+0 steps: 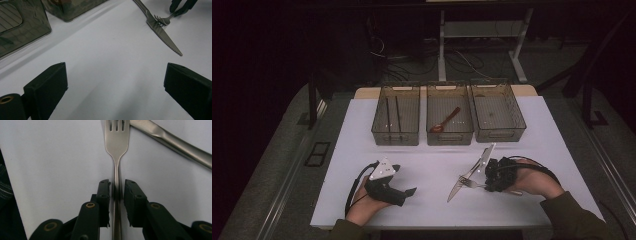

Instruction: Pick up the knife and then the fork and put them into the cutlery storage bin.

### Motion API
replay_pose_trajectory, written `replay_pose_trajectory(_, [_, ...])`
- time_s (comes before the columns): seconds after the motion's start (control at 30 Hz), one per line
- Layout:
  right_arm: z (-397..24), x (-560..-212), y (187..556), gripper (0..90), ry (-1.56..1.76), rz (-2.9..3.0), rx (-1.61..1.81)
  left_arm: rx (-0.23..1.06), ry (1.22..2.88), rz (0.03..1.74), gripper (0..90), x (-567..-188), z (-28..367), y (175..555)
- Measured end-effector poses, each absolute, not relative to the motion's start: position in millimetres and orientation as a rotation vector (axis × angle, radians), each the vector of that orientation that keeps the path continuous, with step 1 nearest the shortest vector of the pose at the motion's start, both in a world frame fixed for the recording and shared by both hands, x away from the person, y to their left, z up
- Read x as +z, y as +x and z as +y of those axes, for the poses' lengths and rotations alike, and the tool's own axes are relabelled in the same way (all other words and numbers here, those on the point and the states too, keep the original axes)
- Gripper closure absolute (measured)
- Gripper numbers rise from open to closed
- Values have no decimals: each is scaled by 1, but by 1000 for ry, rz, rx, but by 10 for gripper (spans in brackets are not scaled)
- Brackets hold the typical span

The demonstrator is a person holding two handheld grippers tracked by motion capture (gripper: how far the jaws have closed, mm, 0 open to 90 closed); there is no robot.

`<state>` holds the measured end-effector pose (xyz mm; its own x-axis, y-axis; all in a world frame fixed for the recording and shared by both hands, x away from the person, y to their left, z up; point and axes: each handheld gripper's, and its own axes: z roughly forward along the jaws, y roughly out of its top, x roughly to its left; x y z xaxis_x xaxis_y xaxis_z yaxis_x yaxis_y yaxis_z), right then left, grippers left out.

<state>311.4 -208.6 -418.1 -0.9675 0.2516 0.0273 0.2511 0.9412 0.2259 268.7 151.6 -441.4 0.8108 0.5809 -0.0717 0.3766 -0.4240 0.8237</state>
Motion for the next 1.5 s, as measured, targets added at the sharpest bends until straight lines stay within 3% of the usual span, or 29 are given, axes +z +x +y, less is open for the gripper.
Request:
replay_pose_trajectory(0.73, [-198, -419, 311, 836, 324, 3087, 233, 277, 2076, 691, 45, -442, 150, 268])
replay_pose_trajectory(1.5, [-227, -401, 319, 838, 514, 2977, 568, 268, 2073, 687, 45, -442, 150, 268])
